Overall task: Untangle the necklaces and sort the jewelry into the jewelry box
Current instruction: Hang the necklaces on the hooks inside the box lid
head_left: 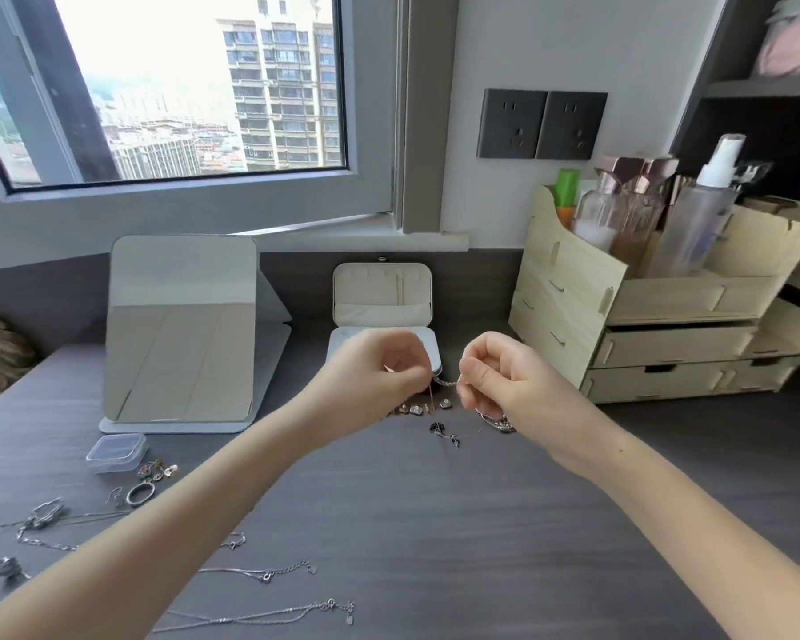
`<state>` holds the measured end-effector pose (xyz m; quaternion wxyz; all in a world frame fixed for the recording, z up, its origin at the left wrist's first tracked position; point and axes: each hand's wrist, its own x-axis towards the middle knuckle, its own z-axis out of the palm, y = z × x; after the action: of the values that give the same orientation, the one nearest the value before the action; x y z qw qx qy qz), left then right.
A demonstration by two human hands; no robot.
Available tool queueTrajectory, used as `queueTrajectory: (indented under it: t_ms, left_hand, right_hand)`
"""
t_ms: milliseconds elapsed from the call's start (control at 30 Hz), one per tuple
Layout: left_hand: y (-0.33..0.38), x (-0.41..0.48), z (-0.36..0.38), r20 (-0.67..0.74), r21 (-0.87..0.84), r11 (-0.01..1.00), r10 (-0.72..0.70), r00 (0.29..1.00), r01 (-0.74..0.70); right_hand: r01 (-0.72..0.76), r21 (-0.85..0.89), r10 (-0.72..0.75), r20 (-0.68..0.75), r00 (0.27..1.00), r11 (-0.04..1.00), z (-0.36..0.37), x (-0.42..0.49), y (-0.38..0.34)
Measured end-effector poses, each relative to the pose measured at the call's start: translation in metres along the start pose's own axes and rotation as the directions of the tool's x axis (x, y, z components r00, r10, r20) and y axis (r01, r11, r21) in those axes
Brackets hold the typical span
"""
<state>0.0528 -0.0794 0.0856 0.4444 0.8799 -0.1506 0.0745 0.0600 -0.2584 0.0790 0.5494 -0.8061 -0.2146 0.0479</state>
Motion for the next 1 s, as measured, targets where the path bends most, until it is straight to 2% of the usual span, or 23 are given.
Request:
queueTrajectory:
  t_ms: [100,200,333,433,633,700,867,933,1000]
  left_hand:
    - [0.008,0.008,-0.006,-0.036,-0.112,0.993,-0.040,0.999,0.036]
    - [0.015,0.017,-0.012,-0.048,-0.142,0.989,-0.037,0.998,0.030]
    - [0.020,0.031,-0.021,-0.089,-0.114,0.993,-0.016,0.996,0.006]
    - [0.021,0.043,-0.030,-0.137,-0.102,0.995,-0.004,0.991,-0.011]
    - [0.022,0.062,-0.052,-0.178,-0.115,0.992,0.032,0.983,-0.053]
    - [0.021,0.068,-0.060,-0.179,-0.134,0.987,0.059,0.982,-0.084]
    - [0.004,0.088,-0.069,-0.211,-0.156,0.984,0.052,0.976,-0.086]
    - [-0.011,0.100,-0.065,-0.230,-0.081,0.995,0.037,0.973,-0.057]
    - [-0.032,0.114,-0.055,-0.246,0.069,0.998,0.024,0.969,-0.007]
  right_hand:
    - [-0.010,0.009,0.010,0.044,0.999,1.000,-0.006,0.005,-0.003]
    - [0.006,-0.039,-0.003,0.074,0.997,0.999,-0.012,0.015,-0.012]
    - [0.093,-0.216,-0.096,-0.001,0.995,0.972,-0.019,0.033,-0.032]
    - [0.148,-0.335,-0.159,-0.007,0.987,0.930,-0.024,0.048,-0.049]
    - [0.209,-0.439,-0.262,-0.063,0.963,0.874,-0.035,0.082,-0.085]
    - [0.202,-0.426,-0.246,-0.050,0.968,0.882,-0.036,0.091,-0.097]
    - [0.108,-0.186,-0.122,-0.063,0.991,0.977,-0.036,0.121,-0.110]
    - [0.090,-0.138,-0.105,-0.101,0.989,0.986,-0.036,0.134,-0.110]
    - [0.078,-0.161,-0.103,-0.153,0.983,0.984,-0.036,0.148,-0.109]
